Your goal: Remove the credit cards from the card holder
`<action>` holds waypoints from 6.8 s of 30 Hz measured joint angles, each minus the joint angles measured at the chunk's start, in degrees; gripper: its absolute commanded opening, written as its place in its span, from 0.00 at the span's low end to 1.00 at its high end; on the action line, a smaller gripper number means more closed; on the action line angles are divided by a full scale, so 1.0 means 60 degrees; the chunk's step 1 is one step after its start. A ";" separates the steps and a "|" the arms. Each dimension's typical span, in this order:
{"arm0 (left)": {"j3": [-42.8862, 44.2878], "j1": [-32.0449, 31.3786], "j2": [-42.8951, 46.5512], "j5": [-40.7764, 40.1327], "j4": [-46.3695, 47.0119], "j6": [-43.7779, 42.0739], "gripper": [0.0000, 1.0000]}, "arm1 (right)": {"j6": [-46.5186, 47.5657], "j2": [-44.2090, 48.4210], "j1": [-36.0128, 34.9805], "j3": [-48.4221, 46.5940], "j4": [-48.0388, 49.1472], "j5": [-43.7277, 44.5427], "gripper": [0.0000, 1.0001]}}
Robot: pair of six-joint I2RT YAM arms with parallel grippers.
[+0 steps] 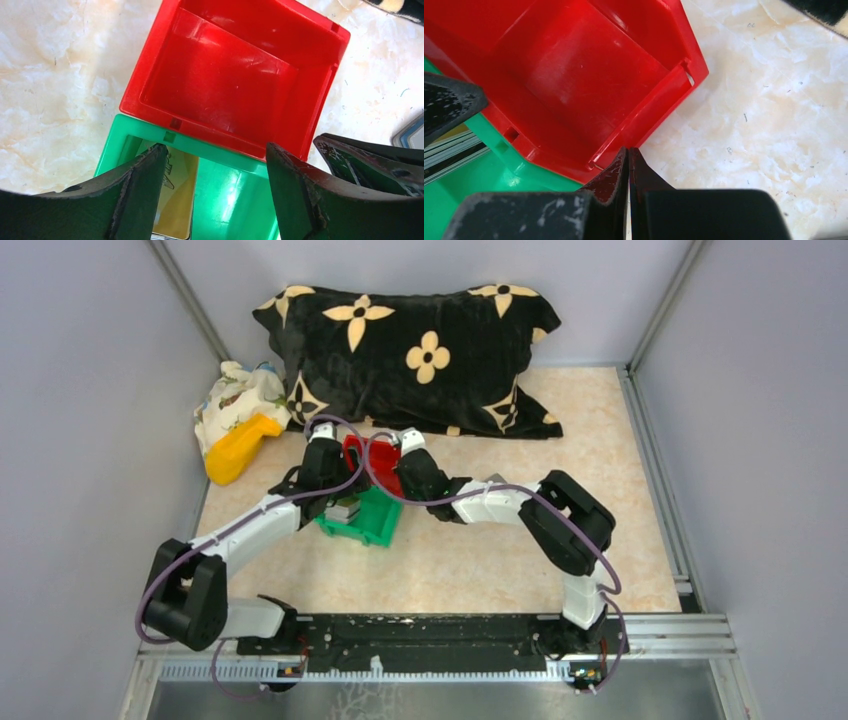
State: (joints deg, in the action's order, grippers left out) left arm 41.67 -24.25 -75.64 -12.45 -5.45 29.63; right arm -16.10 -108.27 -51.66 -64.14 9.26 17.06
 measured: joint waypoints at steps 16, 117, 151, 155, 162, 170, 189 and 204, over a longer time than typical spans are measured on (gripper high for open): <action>0.0084 0.0106 0.0197 0.0215 0.0124 -0.0022 0.79 | 0.0433 -0.0364 0.0000 -0.1770 -0.0474 0.0219 0.00; 0.0623 -0.3428 -0.0973 0.3348 0.2328 0.0025 0.90 | 0.0102 0.4484 0.3687 0.3406 -0.0634 0.0991 0.51; 0.1049 -0.4036 -0.2721 0.3275 0.3348 -0.0109 0.89 | -0.2412 0.6794 0.2011 0.5745 -0.1679 -0.0051 0.30; 0.1082 -0.4761 -0.2710 0.3093 0.3289 -0.0874 0.86 | -0.2375 0.7257 0.2011 0.5745 -0.2062 0.0036 0.01; 0.1406 -0.5825 -0.2710 0.2597 0.2987 -0.1752 0.80 | -0.2586 0.7799 0.2011 0.6324 -0.2113 -0.0033 0.00; 0.2153 -0.5807 -0.3570 0.1701 0.2677 -0.2605 0.80 | -0.2714 0.7770 0.2011 0.6943 -0.2073 -0.0033 0.00; 0.2783 -0.5807 -0.4634 0.1297 0.2189 -0.3202 0.74 | -0.2834 0.7624 0.2011 0.7191 -0.1749 -0.0142 0.00; 0.2914 -0.5788 -0.5187 0.1253 0.2444 -0.3417 0.45 | -0.2838 0.7624 0.2011 0.7318 -0.1464 -0.0299 0.00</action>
State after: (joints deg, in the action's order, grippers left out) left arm 59.16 -58.98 -106.76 -4.93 9.21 9.13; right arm -33.12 -62.52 -39.59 -20.23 0.47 15.27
